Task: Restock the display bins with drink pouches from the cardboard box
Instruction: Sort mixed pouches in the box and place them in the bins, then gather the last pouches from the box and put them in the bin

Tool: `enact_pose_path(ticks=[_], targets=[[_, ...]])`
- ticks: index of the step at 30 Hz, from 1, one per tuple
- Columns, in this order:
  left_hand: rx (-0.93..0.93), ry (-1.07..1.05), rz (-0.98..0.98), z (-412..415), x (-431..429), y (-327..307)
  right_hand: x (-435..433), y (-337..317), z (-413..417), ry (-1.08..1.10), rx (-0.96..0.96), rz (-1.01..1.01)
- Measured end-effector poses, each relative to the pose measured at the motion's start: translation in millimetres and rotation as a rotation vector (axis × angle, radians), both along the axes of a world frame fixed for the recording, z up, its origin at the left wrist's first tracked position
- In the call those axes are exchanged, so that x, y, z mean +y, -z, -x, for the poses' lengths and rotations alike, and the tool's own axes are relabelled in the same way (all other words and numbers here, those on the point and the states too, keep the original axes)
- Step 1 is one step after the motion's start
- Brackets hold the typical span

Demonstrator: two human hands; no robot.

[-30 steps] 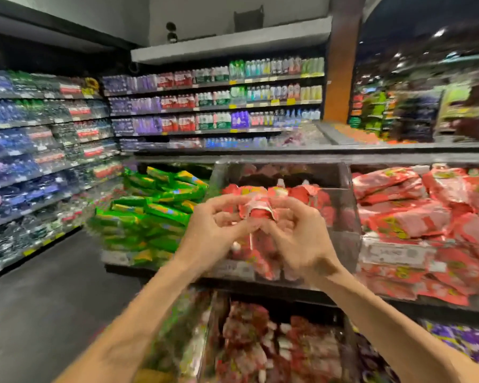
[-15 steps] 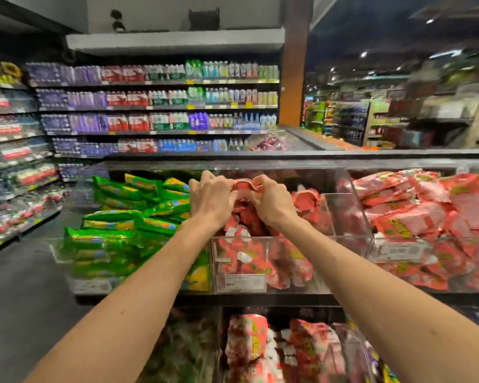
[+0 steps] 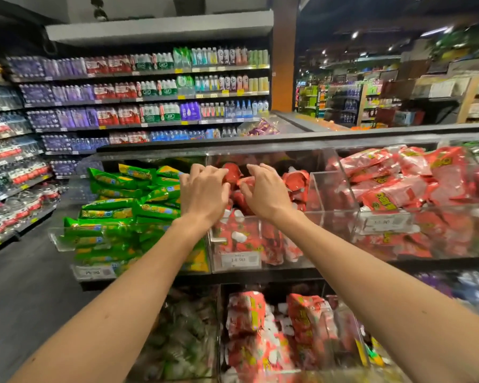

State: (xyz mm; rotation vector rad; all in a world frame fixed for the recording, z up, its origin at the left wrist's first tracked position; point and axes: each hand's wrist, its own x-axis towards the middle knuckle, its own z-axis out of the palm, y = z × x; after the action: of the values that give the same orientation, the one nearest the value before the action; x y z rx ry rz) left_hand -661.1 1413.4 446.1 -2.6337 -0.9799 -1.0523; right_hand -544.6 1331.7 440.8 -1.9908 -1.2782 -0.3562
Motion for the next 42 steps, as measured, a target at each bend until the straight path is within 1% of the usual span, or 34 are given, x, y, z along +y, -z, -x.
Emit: enact_pose_path(ticks=[2,5,7,8,11,14,18,22,24,26,29,34,38,42], targets=[[-0.160,0.147,0.048,10.0,-28.5,5.0,-42.7,8.5,10.2,-0.073,0.012,-0.168],[-0.361,0.404,0.232,23.0,-91.2,21.9,-132.6,42.1,25.5,-0.157,0.124,-0.355],[-0.388,0.495,0.333,24.0,-146.8,47.1,-204.1,83.5,31.1,-0.167,0.232,-0.420],[-0.380,0.536,0.392,21.1,-178.7,65.6,-242.4,109.5,33.0,-0.158,0.291,-0.415],[-0.327,0.645,0.628,-5.8,-282.8,129.3,-356.3,184.1,31.3,-0.060,0.476,-0.307],[-0.160,0.756,0.822,-54.8,-397.0,191.4,-469.3,239.9,13.4,0.153,0.664,-0.239],[0.085,0.925,1.036,-129.1,-553.1,257.9,-622.5,283.0,-15.2,0.475,0.759,-0.129],[0.268,1.112,1.185,-191.9,-689.6,297.0,-751.7,308.7,-37.5,0.814,0.872,-0.117],[0.337,1.205,1.208,-223.8,-748.3,308.8,-805.0,316.3,-51.4,0.954,0.917,-0.169],[0.384,1.286,1.171,-261.1,-801.8,323.0,-853.1,324.0,-70.2,1.061,0.926,-0.216],[0.495,1.335,1.106,-329.0,-872.4,347.6,-913.9,335.1,-109.4,1.182,0.967,-0.266],[0.726,1.296,1.072,-448.7,-963.2,381.8,-996.6,358.6,-203.6,1.306,1.098,-0.301],[0.821,1.292,0.977,-544.1,-1027.1,412.4,-1047.1,376.9,-292.0,1.422,1.178,-0.370],[1.000,1.181,0.937,-623.5,-1066.6,451.3,-1088.5,406.9,-363.5,1.464,1.274,-0.267]])
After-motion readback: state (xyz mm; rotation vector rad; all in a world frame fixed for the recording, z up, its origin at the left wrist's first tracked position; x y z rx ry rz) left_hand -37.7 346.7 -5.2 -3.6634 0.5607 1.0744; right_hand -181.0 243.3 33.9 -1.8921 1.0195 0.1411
